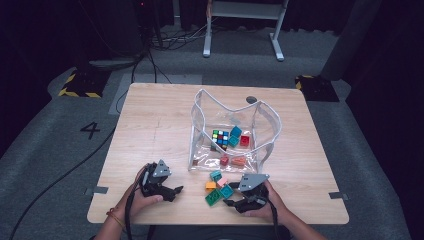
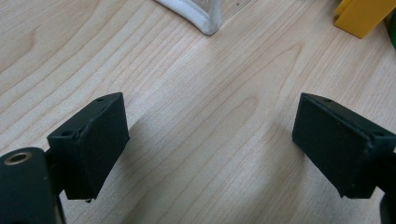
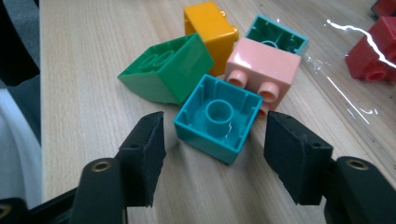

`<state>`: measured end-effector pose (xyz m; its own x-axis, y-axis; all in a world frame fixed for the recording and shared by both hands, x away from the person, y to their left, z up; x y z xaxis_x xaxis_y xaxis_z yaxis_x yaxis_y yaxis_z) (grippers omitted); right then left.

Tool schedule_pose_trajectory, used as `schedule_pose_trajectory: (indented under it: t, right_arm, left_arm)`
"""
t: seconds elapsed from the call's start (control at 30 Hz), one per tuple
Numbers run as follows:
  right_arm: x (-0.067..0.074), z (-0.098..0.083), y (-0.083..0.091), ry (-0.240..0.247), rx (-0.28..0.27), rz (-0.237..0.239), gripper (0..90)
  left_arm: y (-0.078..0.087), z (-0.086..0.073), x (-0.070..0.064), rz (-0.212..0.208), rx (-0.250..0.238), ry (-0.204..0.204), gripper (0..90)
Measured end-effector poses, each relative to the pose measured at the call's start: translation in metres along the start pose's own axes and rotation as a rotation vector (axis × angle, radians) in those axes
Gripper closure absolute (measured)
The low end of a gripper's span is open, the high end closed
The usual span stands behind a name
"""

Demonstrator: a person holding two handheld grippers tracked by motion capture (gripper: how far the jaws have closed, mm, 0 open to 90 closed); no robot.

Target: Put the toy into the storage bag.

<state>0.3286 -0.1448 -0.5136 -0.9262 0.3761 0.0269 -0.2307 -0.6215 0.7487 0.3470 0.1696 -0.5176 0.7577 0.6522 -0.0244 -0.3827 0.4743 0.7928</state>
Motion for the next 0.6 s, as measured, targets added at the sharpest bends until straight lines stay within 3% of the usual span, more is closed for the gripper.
schedule_pose_trajectory:
  t: [0.17, 0.2, 0.27, 0.3, 0.6]
  right_arm:
    - [-0.0011, -0.0014, 0.0020, -0.008, -0.009, -0.008, 51.1]
    - [-0.0041, -0.0020, 0.0015, 0.029, -0.028, -0.008, 53.8]
    - [-0.0037, -0.0033, 0.0030, 0.008, -0.019, -0.016, 56.5]
    - [-0.0054, -0.0030, 0.0022, 0.038, -0.037, -0.014, 57.5]
    - [-0.0088, -0.0092, 0.0092, 0.041, -0.032, -0.024, 59.2]
  left_arm:
    - [0.0000, 0.0000, 0.0002, 0.000, 0.001, -0.003, 10.8]
    - [0.0001, 0.0000, 0.0002, 0.001, 0.001, -0.003, 10.8]
    - [0.0000, 0.0000, 0.0002, 0.000, 0.000, -0.002, 10.8]
    - [0.0000, 0.0000, 0.0002, 0.000, 0.001, -0.003, 10.8]
    - [-0.0003, -0.0001, -0.0002, -0.007, 0.001, 0.002, 10.8]
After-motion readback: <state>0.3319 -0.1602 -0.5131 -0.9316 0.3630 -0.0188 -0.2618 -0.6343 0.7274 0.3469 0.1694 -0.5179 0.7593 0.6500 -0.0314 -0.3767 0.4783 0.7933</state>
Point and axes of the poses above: each handheld gripper's, and its own axes: y roughly backward along the jaws, z roughly out of its top, x roughly to its left, the point moved 2 cm from there along -y, roughly forward along the jaws, and after that the axes turned 5 degrees about x, right-handed, at the moved point
